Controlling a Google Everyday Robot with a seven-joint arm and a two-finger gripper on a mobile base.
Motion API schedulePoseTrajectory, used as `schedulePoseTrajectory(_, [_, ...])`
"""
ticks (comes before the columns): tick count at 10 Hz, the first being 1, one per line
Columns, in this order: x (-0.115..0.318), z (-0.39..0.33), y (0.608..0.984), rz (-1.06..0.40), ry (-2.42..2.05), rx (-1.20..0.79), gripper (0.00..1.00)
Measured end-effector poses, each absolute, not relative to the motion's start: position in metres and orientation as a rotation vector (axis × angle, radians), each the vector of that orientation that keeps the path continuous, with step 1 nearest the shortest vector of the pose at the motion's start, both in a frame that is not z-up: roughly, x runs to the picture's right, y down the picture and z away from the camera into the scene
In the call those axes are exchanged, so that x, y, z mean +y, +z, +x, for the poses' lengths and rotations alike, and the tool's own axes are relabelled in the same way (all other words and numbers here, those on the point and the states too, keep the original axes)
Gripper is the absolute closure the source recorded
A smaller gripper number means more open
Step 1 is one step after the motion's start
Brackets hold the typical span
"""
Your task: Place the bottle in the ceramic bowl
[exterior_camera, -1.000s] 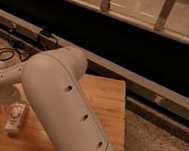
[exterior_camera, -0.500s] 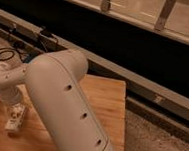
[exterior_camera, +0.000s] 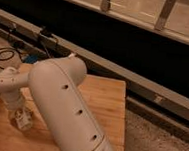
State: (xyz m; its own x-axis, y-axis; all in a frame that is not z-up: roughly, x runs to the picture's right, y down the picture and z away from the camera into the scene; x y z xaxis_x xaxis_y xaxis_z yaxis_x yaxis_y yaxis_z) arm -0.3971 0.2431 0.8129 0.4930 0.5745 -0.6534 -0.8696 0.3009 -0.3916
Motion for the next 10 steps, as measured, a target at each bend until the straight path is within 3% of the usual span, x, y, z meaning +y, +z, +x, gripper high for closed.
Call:
schedulePoseTrajectory(2, [0.243, -0.3968, 0.8121, -0.795, 0.996, 0.435, 0.58])
schedulePoseTrajectory(3, [0.239, -0.3929, 0.8138, -0.79, 1.002, 0.438, 0.73])
schedulePoseTrajectory(6, [0.2378, -0.393, 0.8122, -0.79, 1.001, 0.438, 0.98])
schedulePoseTrajectory(10, [0.2374, -0.3933, 0.8114, -0.791, 1.0, 0.438, 1.0])
